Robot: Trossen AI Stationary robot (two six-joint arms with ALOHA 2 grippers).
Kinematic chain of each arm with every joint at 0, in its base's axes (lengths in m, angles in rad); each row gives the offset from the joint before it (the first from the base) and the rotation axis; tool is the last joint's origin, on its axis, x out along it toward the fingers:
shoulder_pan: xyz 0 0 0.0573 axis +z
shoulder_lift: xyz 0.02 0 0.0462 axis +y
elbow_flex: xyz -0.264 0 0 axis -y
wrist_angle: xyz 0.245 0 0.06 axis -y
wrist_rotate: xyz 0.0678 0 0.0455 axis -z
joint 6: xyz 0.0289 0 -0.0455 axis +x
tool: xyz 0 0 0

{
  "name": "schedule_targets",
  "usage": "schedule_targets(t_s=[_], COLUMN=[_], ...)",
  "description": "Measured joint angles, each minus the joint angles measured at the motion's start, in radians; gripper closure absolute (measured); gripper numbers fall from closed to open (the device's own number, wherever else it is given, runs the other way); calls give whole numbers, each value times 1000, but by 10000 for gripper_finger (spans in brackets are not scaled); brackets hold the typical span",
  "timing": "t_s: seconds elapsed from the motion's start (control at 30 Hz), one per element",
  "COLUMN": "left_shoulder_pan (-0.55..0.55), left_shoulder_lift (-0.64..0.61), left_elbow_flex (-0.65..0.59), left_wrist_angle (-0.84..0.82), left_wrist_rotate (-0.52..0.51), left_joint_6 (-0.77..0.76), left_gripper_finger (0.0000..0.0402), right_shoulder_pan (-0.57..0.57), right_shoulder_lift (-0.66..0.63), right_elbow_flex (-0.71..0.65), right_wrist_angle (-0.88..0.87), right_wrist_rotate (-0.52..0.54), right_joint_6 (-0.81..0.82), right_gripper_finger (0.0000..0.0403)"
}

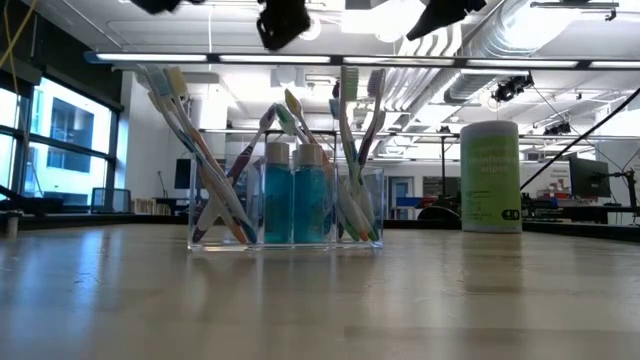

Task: Pick & Place toothbrushing station
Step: Put the violet toothbrush into the transparent organizer

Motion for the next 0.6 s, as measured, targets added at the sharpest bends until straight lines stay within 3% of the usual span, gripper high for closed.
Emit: schedule_targets(t_s=[0.17,0.3,0.47,0.6], left_shoulder_pan=[101,192,331,450], left_shoulder_lift=[-69,-157,-250,-285], left_elbow_flex=[0,0,0,1], left_wrist_angle=[14,-13,-243,-546], left_wrist_rotate=[57,78,87,186], left_joint_6=[117,110,-52,-280], left_gripper_finger=[202,202,202,202], right_shoulder_pan=[-20,-39,-65,-94], right_shoulder_lift=[-25,-37,-37,-37], right_elbow_flex=[0,0,0,0], right_wrist_angle=[-81,-145,-151,-151], right_wrist_rotate=[-25,-75,-103,-111], right_joint_6=[66,118,126,122], right_gripper_finger=[225,225,225,225])
